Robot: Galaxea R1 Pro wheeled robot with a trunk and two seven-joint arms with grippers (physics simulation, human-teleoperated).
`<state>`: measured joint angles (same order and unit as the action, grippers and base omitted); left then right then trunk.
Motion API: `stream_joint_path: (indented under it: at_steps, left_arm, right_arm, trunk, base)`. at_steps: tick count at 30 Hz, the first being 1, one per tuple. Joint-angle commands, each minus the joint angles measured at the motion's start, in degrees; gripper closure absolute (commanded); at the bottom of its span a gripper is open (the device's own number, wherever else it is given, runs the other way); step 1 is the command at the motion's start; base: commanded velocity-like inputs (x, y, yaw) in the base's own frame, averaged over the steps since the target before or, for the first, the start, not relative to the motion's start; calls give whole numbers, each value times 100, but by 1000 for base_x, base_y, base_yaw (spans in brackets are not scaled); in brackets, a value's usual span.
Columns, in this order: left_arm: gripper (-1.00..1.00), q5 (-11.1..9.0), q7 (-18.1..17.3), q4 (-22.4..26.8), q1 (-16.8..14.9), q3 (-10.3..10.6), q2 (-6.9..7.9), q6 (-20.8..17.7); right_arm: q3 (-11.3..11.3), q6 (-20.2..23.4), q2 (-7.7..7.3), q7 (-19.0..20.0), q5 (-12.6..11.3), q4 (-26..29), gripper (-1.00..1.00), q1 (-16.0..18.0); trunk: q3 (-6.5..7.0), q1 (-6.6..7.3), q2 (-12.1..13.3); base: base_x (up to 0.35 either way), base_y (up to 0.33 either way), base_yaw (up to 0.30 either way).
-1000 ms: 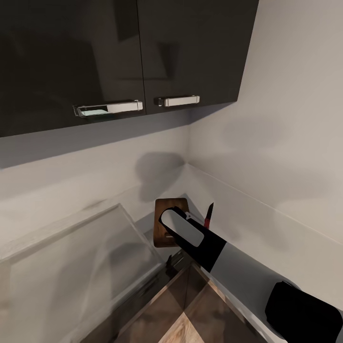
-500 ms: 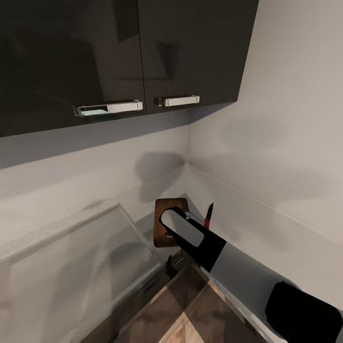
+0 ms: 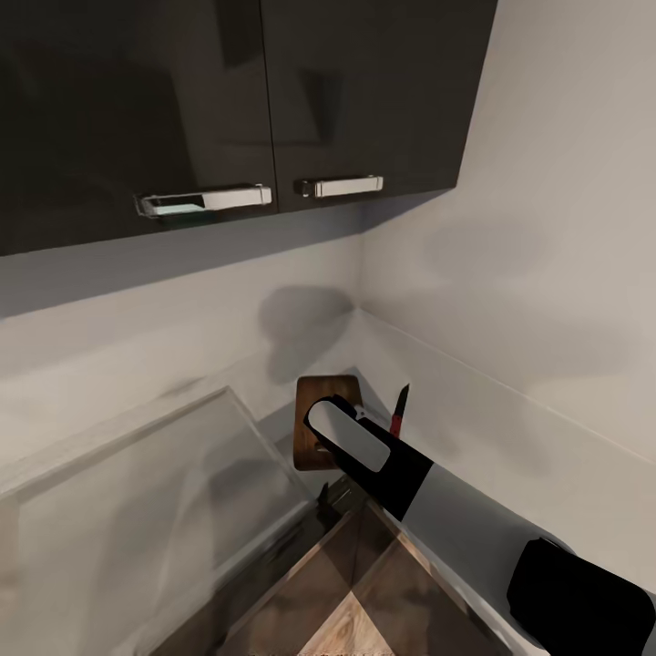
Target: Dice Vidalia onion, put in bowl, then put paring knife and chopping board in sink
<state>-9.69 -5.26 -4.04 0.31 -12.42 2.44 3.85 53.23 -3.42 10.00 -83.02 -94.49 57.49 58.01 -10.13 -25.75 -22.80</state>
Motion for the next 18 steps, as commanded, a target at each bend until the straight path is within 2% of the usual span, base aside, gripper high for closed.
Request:
stream_joint_path:
  at_steps: [1, 18]
  left_arm:
    - [-100, -60, -36, -16, -5, -6, 2, 28]
    - [-100, -60, -36, -18, -5, -6, 2, 28]
  right_arm:
    - [12, -35, 0, -12, -17, -1, -100, 9]
    - [20, -36, 0, -16, -17, -1, -100, 9]
  trunk:
    - [-19, -3, -12]
    - [-176, -3, -12]
  base:
    - [0, 0, 0]
    - [0, 0, 0]
